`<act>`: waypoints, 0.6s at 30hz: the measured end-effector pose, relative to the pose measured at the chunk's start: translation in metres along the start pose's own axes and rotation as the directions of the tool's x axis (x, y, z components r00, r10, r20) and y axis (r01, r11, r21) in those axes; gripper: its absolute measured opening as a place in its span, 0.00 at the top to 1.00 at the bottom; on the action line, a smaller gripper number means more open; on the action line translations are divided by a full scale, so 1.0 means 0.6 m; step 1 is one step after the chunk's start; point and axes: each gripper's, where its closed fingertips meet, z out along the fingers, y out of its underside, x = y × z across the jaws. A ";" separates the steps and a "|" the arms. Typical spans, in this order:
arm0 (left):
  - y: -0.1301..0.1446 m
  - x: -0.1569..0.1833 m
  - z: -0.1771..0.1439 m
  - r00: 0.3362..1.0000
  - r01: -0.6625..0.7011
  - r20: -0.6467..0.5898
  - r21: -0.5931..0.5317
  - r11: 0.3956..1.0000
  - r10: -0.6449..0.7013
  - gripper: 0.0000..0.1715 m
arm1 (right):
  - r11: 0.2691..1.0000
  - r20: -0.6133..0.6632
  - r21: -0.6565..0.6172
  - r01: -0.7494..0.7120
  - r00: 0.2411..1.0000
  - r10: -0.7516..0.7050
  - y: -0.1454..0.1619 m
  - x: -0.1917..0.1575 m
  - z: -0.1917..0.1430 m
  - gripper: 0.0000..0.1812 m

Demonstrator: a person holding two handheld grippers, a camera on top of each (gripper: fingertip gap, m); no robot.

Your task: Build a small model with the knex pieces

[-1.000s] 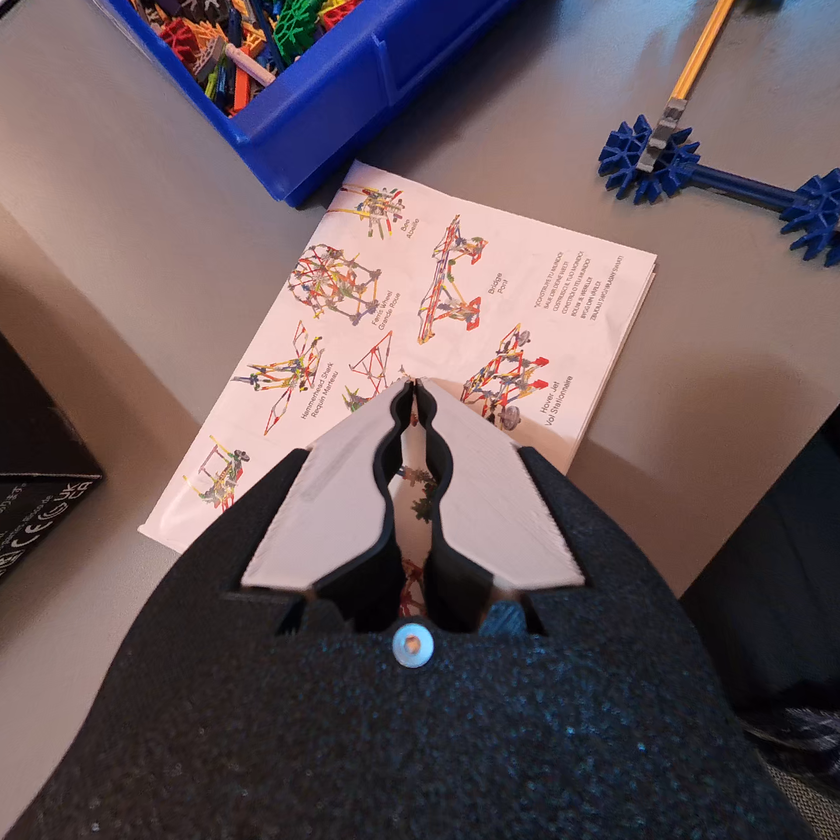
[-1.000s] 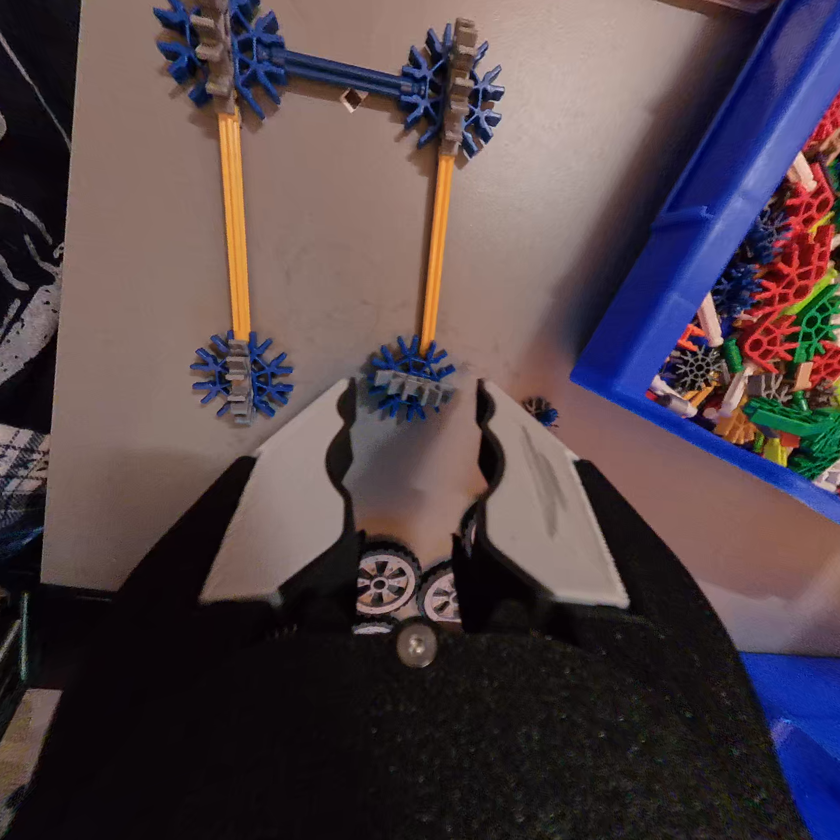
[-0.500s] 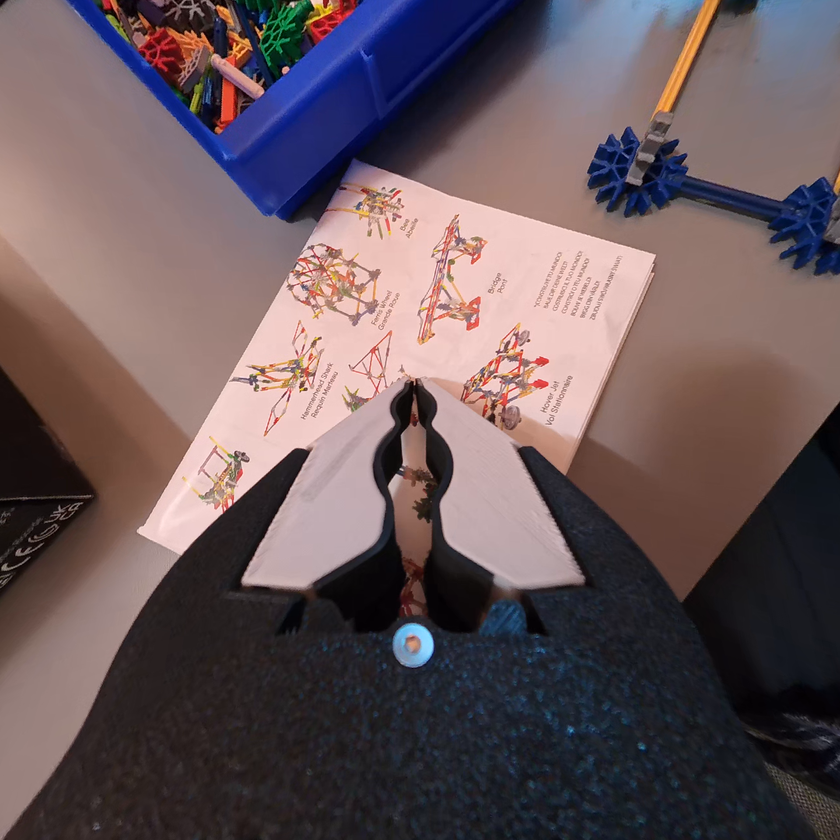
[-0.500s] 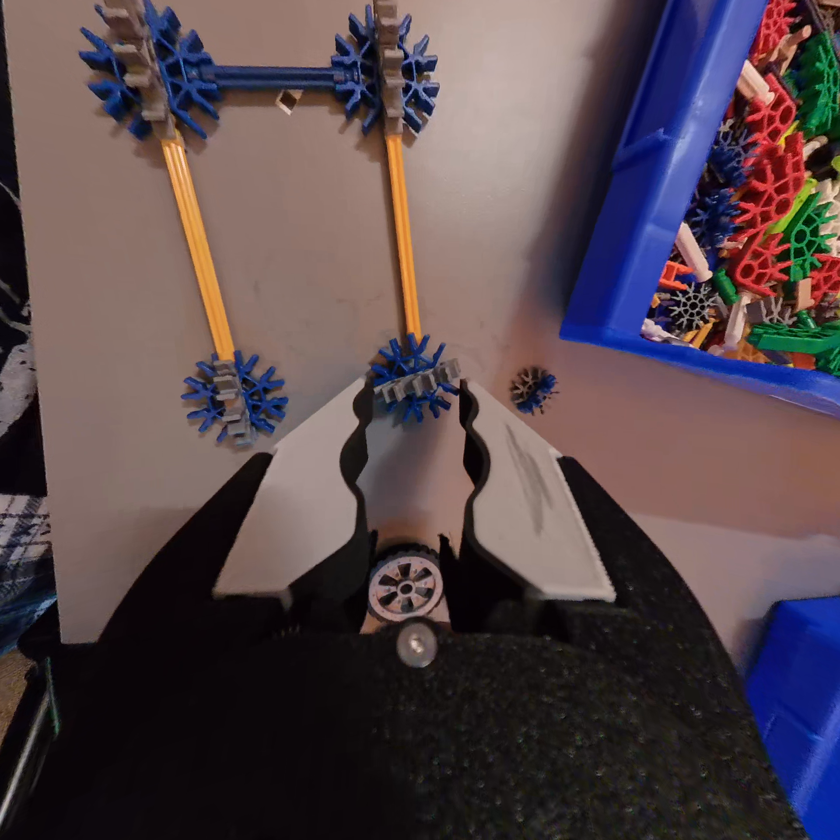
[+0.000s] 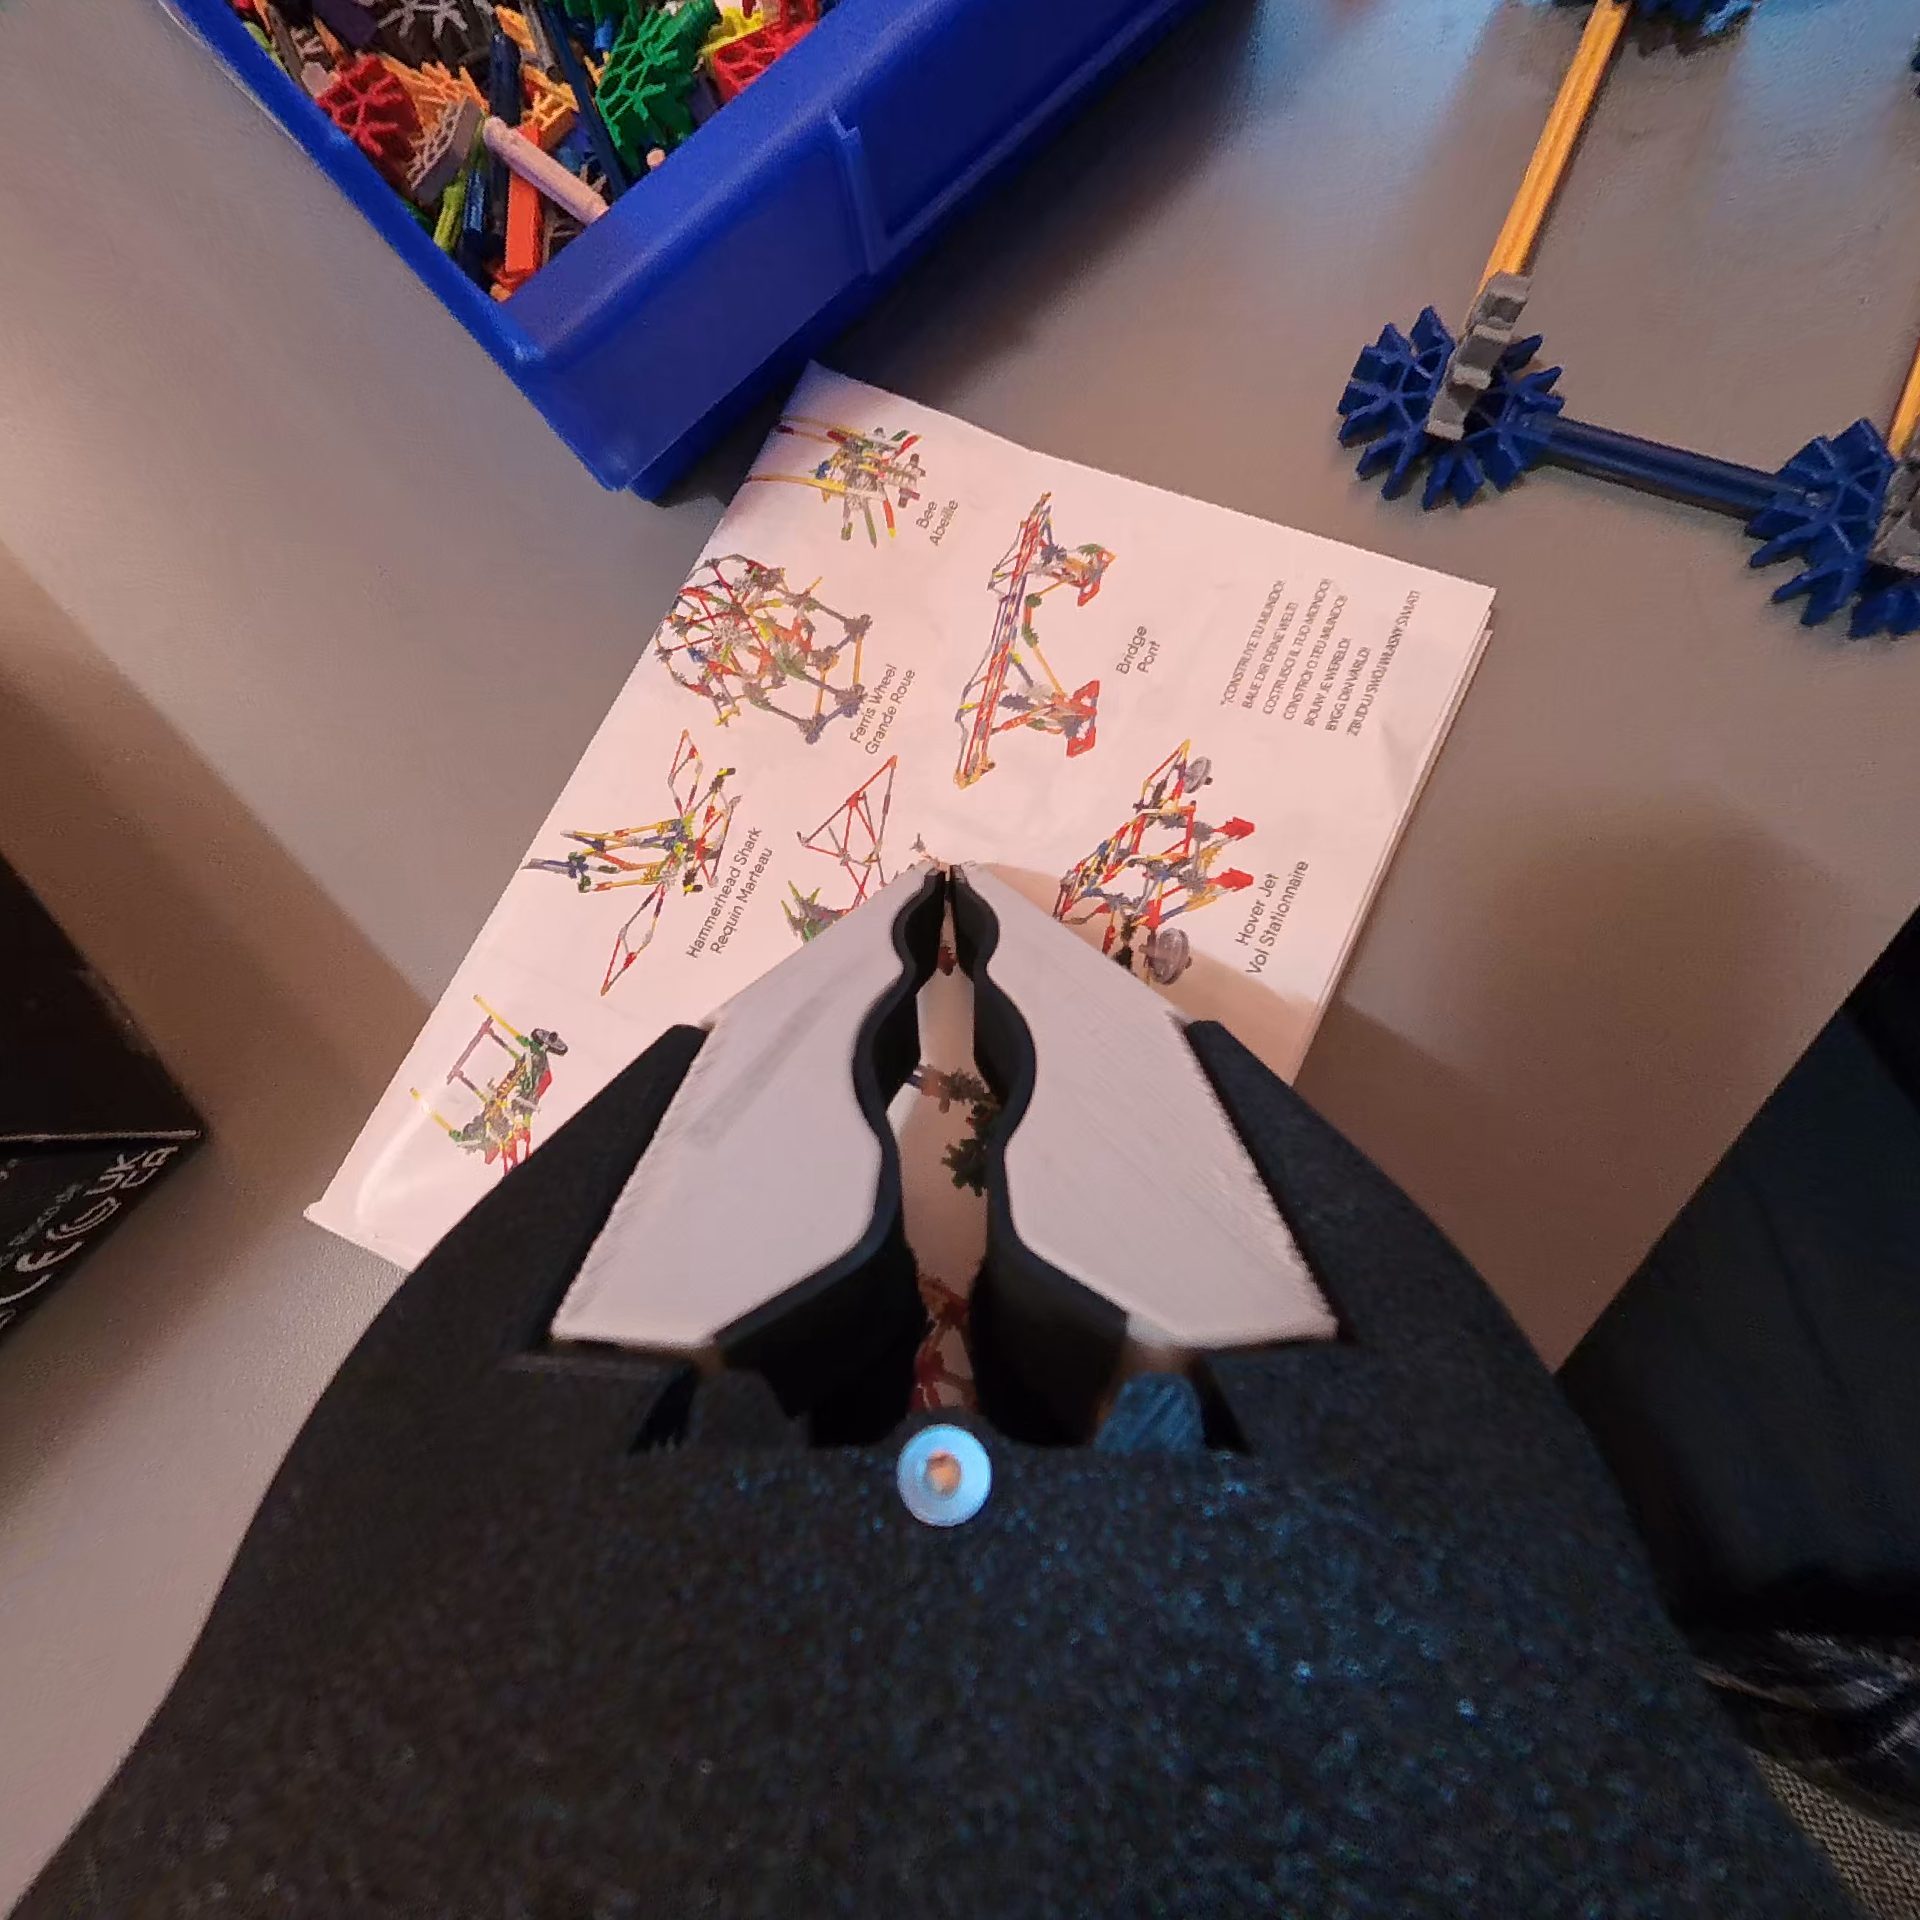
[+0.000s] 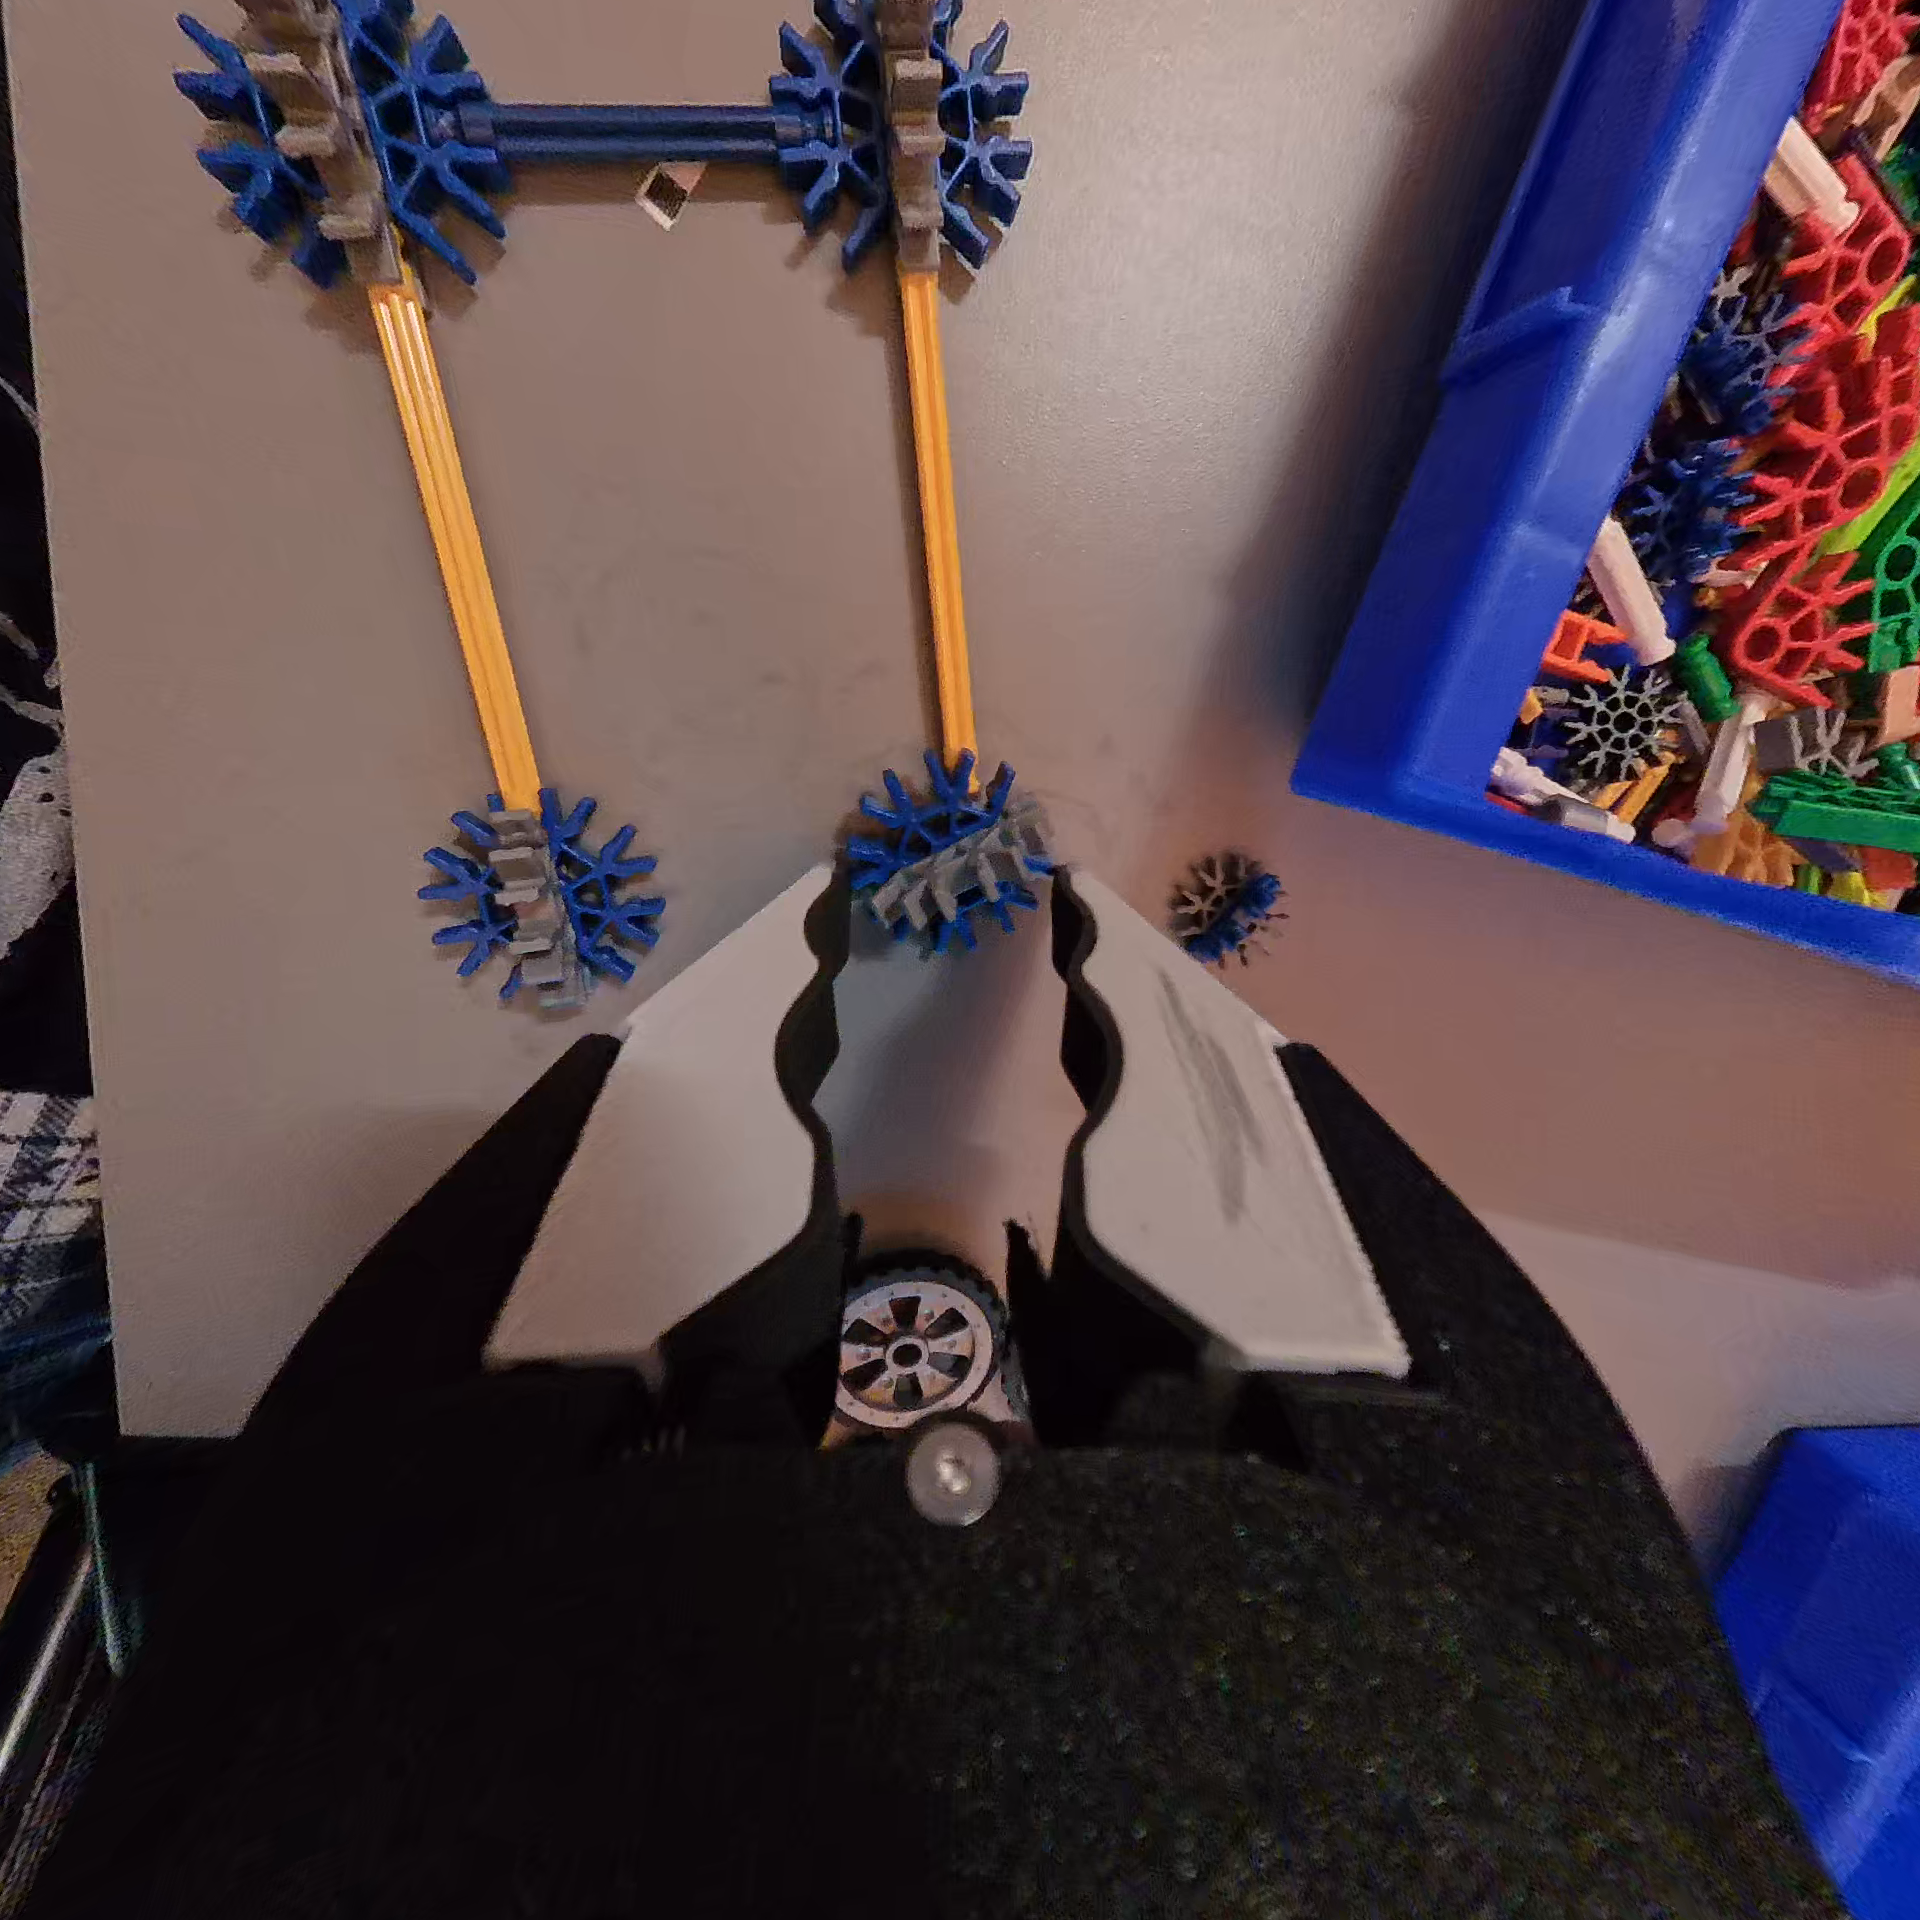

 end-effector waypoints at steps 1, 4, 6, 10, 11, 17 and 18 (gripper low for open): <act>0.000 0.000 0.000 1.000 0.001 -0.001 0.001 1.000 -0.001 1.00 | 1.000 0.000 0.002 0.000 1.000 0.000 0.000 0.000 0.000 0.79; 0.000 0.000 0.000 1.000 0.001 0.001 0.002 1.000 -0.001 1.00 | 1.000 -0.016 -0.009 -0.009 1.000 0.009 0.003 0.006 -0.002 0.79; 0.000 0.000 0.000 1.000 0.000 0.001 0.001 1.000 0.000 1.00 | 1.000 -0.021 -0.005 -0.014 1.000 0.014 0.002 0.008 -0.003 0.79; 0.000 0.000 0.000 1.000 0.000 0.003 0.001 1.000 0.000 1.00 | 0.999 -0.027 -0.010 -0.043 0.999 0.043 -0.001 0.013 0.000 0.79; 0.000 0.000 0.000 1.000 0.000 0.004 0.000 1.000 0.000 1.00 | 0.999 -0.025 -0.019 -0.047 0.999 0.047 0.001 0.011 0.002 0.79; 0.000 0.000 0.000 1.000 -0.001 0.005 -0.001 1.000 0.001 1.00 | 0.994 -0.033 -0.049 -0.102 0.994 0.100 0.007 0.012 0.002 0.79; 0.000 0.000 0.000 1.000 -0.001 0.005 -0.002 1.000 0.001 1.00 | 0.993 -0.031 -0.048 -0.109 0.994 0.108 0.005 0.011 0.003 0.79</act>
